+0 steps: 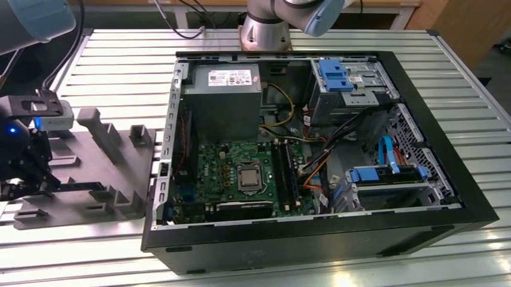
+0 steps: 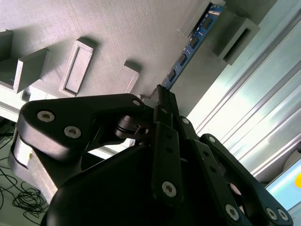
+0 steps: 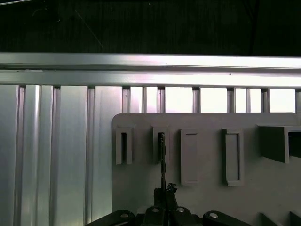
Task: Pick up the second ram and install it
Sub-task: 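Pick up the second ram and move it above second insertion slot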
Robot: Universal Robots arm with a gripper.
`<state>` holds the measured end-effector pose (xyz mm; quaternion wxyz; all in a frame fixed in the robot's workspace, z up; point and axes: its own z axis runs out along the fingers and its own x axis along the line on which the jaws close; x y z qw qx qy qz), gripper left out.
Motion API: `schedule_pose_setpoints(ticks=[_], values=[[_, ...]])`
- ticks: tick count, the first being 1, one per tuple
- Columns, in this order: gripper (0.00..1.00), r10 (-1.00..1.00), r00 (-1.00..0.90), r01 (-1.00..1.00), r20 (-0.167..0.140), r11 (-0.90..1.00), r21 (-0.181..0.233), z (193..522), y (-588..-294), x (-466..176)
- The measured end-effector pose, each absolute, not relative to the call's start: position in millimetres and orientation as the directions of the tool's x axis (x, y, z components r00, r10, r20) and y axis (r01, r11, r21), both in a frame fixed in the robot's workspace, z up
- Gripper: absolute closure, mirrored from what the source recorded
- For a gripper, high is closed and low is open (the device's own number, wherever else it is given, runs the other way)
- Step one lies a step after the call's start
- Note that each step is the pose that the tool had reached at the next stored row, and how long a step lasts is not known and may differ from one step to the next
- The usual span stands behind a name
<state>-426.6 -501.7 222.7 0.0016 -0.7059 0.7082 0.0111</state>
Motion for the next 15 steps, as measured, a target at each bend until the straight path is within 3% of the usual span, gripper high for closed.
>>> schedule_pose_setpoints(ticks=[15], values=[[0.88,-1.0,-0.003,-1.0,-0.018,0.003,0.013,226.3,-501.6,-426.6]])
